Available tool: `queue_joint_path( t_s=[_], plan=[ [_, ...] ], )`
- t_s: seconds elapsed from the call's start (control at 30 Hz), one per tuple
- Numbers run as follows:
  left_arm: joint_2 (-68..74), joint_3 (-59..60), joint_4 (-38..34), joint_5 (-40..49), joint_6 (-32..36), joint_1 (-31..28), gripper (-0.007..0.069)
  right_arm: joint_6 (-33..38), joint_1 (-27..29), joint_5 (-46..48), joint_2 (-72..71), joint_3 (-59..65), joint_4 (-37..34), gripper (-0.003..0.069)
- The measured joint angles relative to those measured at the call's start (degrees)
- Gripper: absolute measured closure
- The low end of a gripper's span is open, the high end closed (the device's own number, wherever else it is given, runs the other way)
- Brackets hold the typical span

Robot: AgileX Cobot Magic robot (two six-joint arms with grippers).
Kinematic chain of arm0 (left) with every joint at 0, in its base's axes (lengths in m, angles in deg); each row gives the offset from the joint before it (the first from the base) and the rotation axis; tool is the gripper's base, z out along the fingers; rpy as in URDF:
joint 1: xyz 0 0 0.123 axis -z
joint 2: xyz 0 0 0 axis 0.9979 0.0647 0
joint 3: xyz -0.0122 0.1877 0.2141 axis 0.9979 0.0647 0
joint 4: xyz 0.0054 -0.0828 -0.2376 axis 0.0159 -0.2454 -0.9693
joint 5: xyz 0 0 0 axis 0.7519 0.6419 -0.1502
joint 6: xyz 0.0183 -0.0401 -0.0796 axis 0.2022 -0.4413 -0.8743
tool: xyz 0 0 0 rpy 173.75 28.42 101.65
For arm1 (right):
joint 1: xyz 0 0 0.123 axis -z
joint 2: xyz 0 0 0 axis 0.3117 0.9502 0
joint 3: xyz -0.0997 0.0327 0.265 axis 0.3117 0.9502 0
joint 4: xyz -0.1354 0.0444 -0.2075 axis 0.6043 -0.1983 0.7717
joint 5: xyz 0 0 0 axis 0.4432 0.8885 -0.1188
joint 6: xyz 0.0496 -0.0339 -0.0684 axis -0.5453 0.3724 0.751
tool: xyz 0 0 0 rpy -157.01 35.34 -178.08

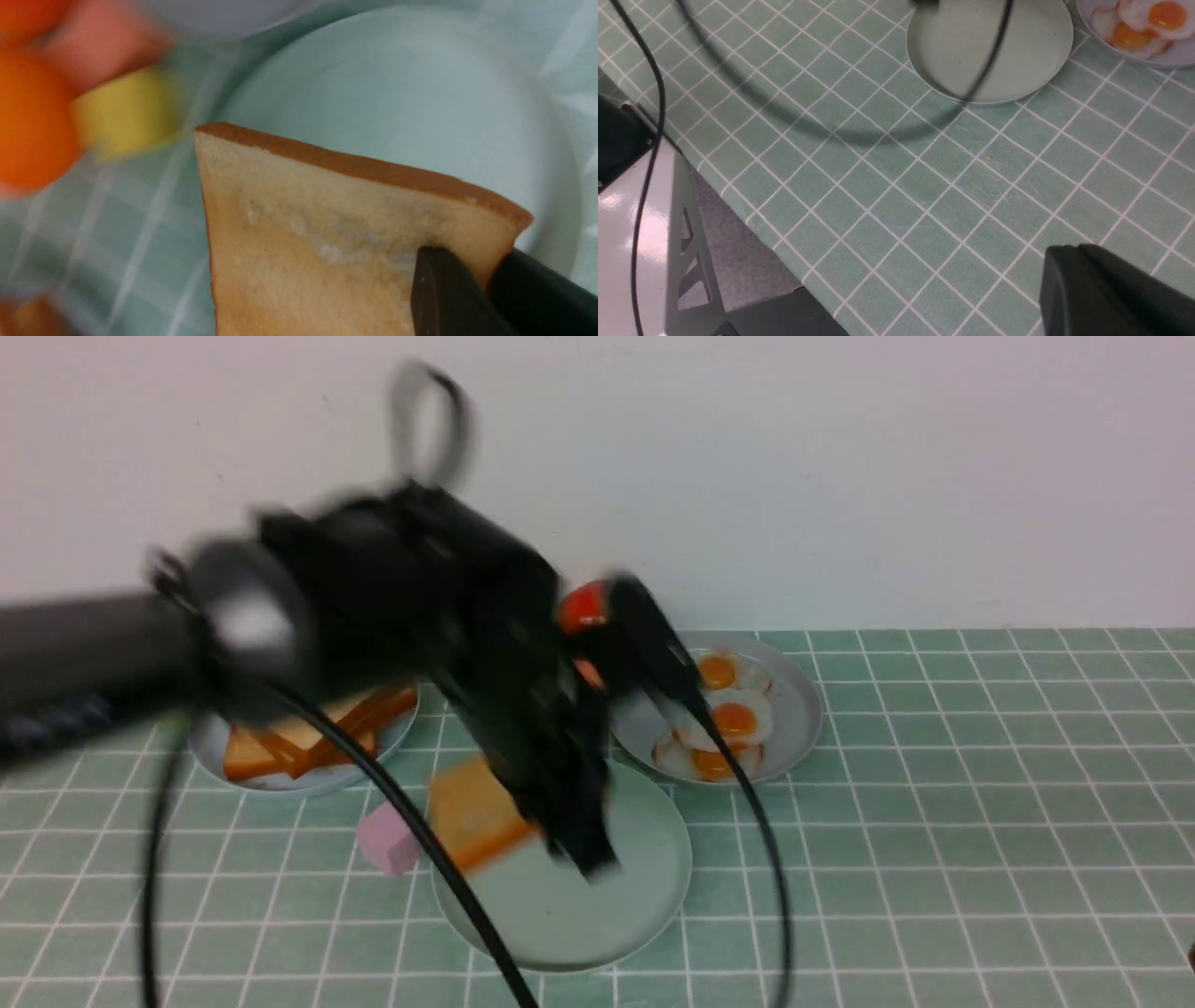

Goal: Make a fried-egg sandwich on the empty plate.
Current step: Use the left arm to put a slice of bread into the empty plate in the middle

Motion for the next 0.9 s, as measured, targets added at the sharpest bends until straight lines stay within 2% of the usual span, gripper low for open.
queue_joint_path(
  t_s=[0.1,0.27,0.6,0.73,0.9],
  plan=[
    [2.3,0.6,4.5,-1.9,-4.7,2.8,0.0525,0.0,0.0,0.0,0.0,0.0,0.0,0.0627],
    [6.0,0.8,11.2,-3.3,-11.9,3.0,0.0525,0.0,0.0,0.0,0.0,0.0,-0.4,0.0624],
    [7.1,0.8,10.5,-6.1,-13.1,3.0,0.0522,0.0,0.0,-0.1,0.0,0.0,-0.6,0.0608],
    [7.1,0.8,10.3,-6.0,-13.2,3.0,0.044,-2.1,0.0,-0.3,0.1,0.0,0.0,0.057],
    [4.4,0.9,7.6,-4.5,-13.5,3.0,0.0226,-9.8,0.0,-3.5,2.8,0.0,4.9,0.044]
  ],
)
